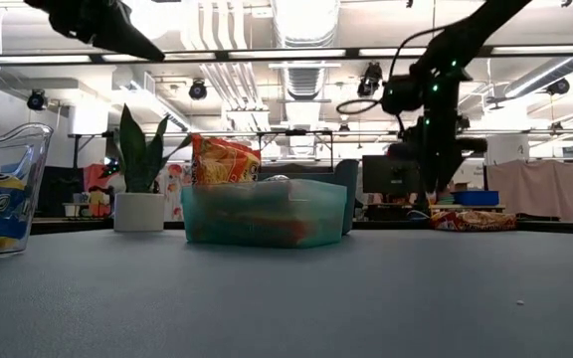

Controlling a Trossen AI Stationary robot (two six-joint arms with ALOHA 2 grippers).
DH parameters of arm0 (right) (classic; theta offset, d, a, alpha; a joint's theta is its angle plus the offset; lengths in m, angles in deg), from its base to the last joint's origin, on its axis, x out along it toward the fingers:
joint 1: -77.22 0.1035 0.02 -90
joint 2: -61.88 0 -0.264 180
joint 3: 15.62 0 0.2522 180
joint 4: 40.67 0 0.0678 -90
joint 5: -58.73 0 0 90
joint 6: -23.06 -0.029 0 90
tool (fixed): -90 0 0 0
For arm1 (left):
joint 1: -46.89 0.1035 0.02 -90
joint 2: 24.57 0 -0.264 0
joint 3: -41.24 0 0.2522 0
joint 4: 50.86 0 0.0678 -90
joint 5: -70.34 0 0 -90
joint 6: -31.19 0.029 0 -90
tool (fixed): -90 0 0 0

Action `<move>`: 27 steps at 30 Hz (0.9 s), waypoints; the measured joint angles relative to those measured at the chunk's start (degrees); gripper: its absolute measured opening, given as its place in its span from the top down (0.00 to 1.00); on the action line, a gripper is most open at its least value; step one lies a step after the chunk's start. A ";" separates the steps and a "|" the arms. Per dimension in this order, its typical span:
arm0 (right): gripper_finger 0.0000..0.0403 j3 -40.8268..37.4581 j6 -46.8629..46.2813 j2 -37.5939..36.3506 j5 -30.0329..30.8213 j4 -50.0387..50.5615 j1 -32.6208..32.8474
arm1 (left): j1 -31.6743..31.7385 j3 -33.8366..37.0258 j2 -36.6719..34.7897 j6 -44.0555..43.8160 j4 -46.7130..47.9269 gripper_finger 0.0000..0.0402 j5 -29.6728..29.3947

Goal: Sort Maruchan noodles
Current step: Put the red noodle pack into the blue bin

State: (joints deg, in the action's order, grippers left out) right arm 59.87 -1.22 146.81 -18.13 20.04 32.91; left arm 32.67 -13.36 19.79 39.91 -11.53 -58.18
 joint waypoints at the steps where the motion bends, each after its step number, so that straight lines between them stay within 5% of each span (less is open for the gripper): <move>1: 0.71 0.00 0.29 0.67 0.06 -0.20 -0.18 | 0.00 0.27 -0.42 0.35 -0.19 1.00 -0.02; 8: 0.48 0.00 -1.04 2.94 0.49 -1.00 -0.25 | 0.00 0.48 -2.51 2.81 -2.86 1.00 -0.07; 12: 0.42 0.00 -2.14 4.33 6.00 -0.88 -0.27 | 0.00 0.48 -3.23 3.49 -3.14 1.00 -0.07; 27: 0.51 0.10 -1.67 12.92 12.63 -5.29 -2.51 | 0.00 0.50 -3.34 4.11 -2.57 1.00 -0.04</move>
State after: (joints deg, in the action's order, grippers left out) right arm 59.97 -2.89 159.73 -5.50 14.74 30.40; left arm 32.67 -12.85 16.44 44.01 -14.10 -58.23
